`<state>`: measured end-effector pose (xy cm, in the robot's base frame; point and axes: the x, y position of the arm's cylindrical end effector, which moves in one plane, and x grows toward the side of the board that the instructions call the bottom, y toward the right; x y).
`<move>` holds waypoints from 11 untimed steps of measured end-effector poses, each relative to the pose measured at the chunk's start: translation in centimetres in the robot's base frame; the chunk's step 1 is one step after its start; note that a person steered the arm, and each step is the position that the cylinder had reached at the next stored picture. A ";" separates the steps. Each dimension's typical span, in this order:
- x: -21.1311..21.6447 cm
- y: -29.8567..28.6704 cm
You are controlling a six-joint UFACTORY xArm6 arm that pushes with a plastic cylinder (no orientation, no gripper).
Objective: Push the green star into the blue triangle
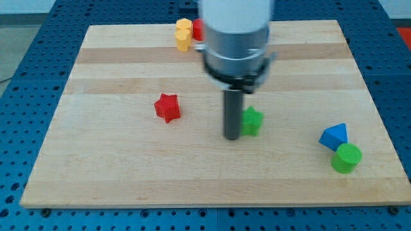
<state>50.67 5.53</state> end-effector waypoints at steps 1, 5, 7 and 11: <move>0.2 3.8; -7.9 -3.0; -2.4 6.1; -3.3 3.4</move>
